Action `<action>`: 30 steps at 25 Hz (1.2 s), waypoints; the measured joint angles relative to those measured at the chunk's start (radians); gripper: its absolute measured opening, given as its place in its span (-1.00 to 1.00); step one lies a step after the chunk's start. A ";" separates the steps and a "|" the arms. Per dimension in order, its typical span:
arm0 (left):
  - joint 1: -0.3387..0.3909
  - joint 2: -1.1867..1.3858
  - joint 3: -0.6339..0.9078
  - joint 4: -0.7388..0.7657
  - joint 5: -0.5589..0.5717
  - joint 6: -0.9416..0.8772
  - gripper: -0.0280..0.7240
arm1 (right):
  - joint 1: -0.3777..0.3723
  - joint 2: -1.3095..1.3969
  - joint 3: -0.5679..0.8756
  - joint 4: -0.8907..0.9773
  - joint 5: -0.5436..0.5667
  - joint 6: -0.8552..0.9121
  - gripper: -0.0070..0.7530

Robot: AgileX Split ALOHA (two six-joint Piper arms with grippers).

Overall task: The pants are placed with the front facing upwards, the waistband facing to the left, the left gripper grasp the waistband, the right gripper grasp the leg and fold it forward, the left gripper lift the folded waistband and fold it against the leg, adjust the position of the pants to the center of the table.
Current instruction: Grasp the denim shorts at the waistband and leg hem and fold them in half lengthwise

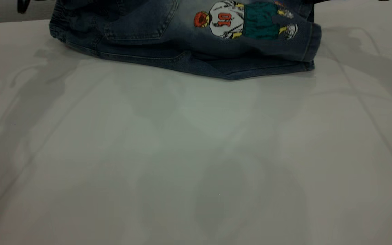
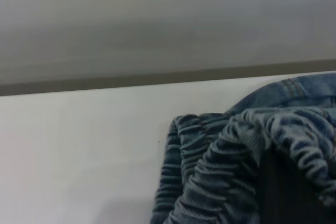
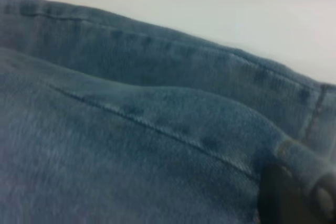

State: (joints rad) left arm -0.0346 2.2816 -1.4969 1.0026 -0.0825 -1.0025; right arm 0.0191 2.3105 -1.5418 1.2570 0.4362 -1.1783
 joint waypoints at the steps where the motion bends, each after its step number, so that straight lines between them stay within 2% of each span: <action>1: 0.000 0.012 -0.007 0.000 0.000 0.000 -0.69 | 0.000 0.009 -0.009 0.000 0.000 0.005 -0.94; 4: 0.000 0.044 -0.032 0.001 0.000 0.001 -0.69 | 0.000 0.022 -0.012 -0.001 -0.007 0.005 -0.94; 13: -0.001 0.080 -0.052 0.074 0.007 0.002 -0.69 | 0.001 0.027 -0.012 -0.002 -0.121 0.001 -0.93; 18: -0.001 0.080 -0.052 0.105 0.027 0.005 -0.69 | 0.001 0.027 -0.012 -0.005 -0.131 0.001 -0.85; 22: 0.001 0.080 -0.052 0.131 0.028 0.004 -0.67 | 0.000 0.027 -0.012 -0.005 -0.105 0.001 -0.56; 24: 0.001 0.080 -0.052 0.131 0.025 0.004 -0.63 | 0.000 0.027 -0.012 -0.005 -0.095 0.001 -0.32; 27: 0.001 0.080 -0.052 0.131 0.025 0.004 -0.50 | 0.000 0.027 -0.012 0.000 -0.088 0.012 -0.03; 30: 0.001 0.079 -0.050 0.130 0.025 0.004 -0.35 | 0.000 0.023 -0.012 0.002 -0.052 0.019 0.11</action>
State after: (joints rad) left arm -0.0337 2.3610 -1.5468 1.1324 -0.0573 -0.9981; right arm 0.0192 2.3337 -1.5541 1.2590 0.3842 -1.1595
